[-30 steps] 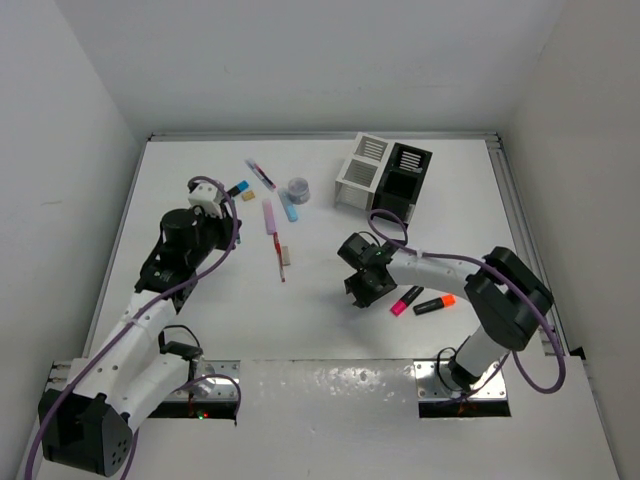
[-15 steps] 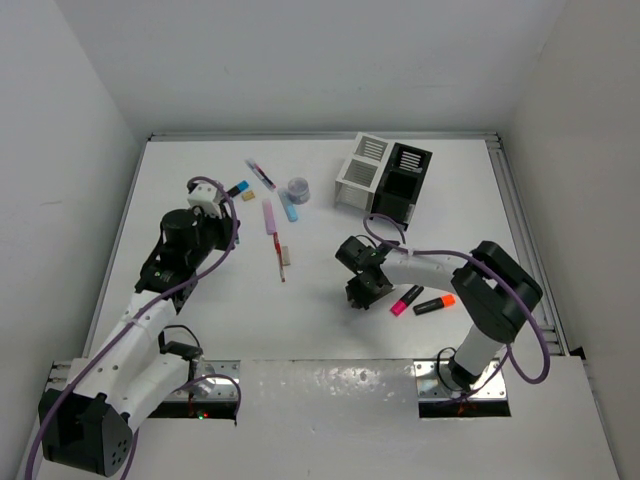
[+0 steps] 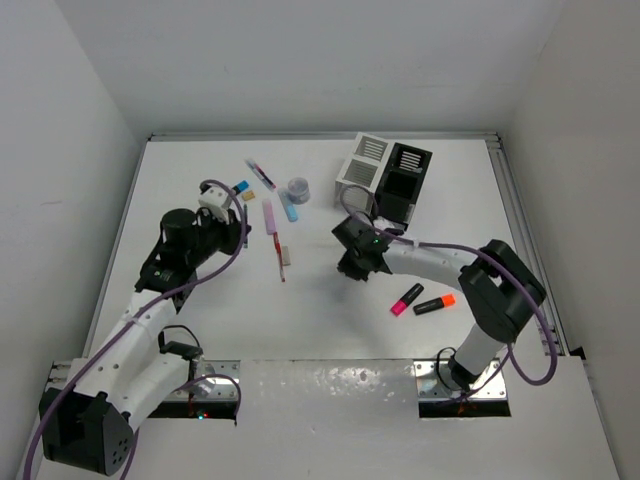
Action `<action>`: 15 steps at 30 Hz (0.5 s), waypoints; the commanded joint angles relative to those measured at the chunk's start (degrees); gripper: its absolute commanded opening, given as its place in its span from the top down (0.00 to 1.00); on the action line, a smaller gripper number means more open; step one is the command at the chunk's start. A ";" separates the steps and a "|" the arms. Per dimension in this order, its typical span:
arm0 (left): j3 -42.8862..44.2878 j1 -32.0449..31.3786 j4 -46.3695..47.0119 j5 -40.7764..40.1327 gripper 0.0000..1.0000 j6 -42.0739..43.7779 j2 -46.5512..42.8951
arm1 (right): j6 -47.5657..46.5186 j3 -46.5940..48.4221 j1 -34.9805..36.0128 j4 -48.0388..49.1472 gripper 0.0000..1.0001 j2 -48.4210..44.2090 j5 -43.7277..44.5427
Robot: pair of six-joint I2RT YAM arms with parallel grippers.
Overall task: Sort the stationery into containers
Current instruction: Close the pen cap on the pen.
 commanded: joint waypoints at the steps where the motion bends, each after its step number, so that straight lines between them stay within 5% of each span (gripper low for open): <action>1: 2.43 0.65 0.00 16.47 1.00 7.11 0.40 | -33.72 9.83 -0.32 11.40 1.00 -4.95 4.88; 5: 6.12 0.48 -3.70 35.02 1.00 13.89 3.73 | -54.52 19.05 -1.91 14.23 1.00 -6.18 -1.41; 11: 12.70 -1.18 -2.23 34.81 1.00 7.24 10.58 | -70.01 36.62 -2.00 18.67 1.00 -5.74 -8.56; 15: 14.12 -3.03 1.81 32.51 1.00 4.68 11.65 | -73.71 36.91 -0.42 23.89 1.00 -6.27 -8.66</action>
